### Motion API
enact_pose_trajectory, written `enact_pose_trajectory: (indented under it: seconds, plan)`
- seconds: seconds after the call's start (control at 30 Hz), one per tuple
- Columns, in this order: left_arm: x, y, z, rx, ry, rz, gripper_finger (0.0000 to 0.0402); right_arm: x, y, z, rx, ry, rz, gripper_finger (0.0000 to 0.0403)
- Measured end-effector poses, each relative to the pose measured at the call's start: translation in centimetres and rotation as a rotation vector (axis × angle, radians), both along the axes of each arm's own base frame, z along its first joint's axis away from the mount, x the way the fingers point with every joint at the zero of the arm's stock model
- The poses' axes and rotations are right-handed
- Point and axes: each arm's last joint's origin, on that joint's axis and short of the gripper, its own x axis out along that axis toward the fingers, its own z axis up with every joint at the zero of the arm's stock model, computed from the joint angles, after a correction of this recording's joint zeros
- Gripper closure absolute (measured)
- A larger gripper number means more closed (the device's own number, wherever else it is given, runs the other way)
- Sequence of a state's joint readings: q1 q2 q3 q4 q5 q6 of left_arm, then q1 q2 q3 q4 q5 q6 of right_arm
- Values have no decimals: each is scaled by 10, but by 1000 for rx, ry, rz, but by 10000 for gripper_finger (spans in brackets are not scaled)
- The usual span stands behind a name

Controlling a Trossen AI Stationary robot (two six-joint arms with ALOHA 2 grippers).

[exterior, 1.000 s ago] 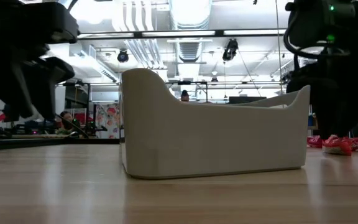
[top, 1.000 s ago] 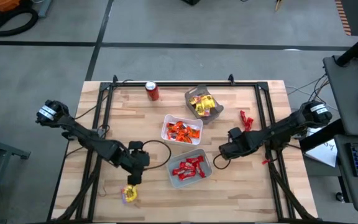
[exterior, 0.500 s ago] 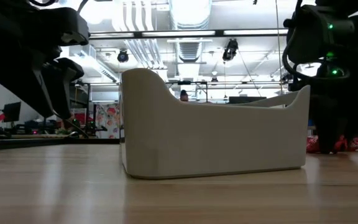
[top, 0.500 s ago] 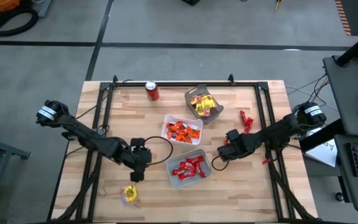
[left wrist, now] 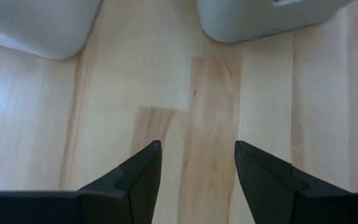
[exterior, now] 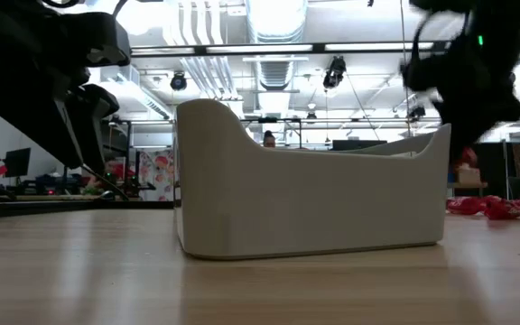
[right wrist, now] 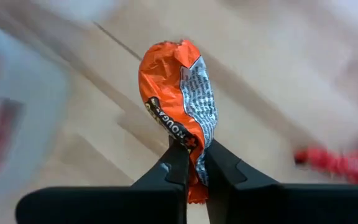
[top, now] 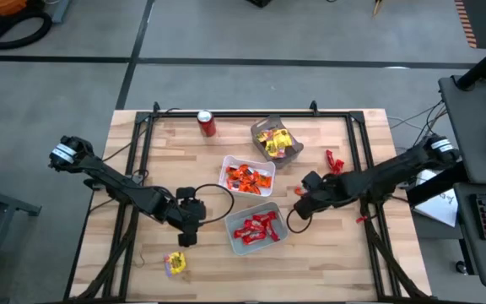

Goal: Sort candy
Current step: Put the orange chocolate pack into the white bin

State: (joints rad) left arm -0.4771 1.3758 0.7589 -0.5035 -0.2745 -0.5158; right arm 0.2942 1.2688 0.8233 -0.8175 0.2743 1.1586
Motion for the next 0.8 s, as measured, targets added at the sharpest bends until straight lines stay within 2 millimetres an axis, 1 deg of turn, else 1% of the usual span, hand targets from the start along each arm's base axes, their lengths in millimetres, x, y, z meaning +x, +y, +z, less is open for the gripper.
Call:
enact_pose_trajectory:
  seconds: [0.1, 0.17, 0.27, 0.33, 0.53, 0.63, 0.8]
  plan:
    - [-1, 0, 0, -23, 11, 8, 216, 2, -2, 23, -64, -114, 66, 384]
    - [-1, -1, 0, -27, 11, 12, 216, 5, -3, 35, -122, -181, 120, 385]
    - [0, -1, 1, -27, 15, 13, 216, 15, -3, 45, -196, -253, 216, 385]
    - [0, -1, 6, -29, 31, 23, 216, 23, -4, 50, -235, -288, 279, 385]
    - [-2, -5, 31, -16, 126, 32, 216, 48, -14, 55, -346, -331, 395, 385]
    - [-3, -9, 43, -10, 135, 15, 216, 61, -22, 52, -394, -304, 431, 385]
    - [-4, -18, 50, -25, 118, -4, 216, 85, -37, 46, -448, -241, 489, 385]
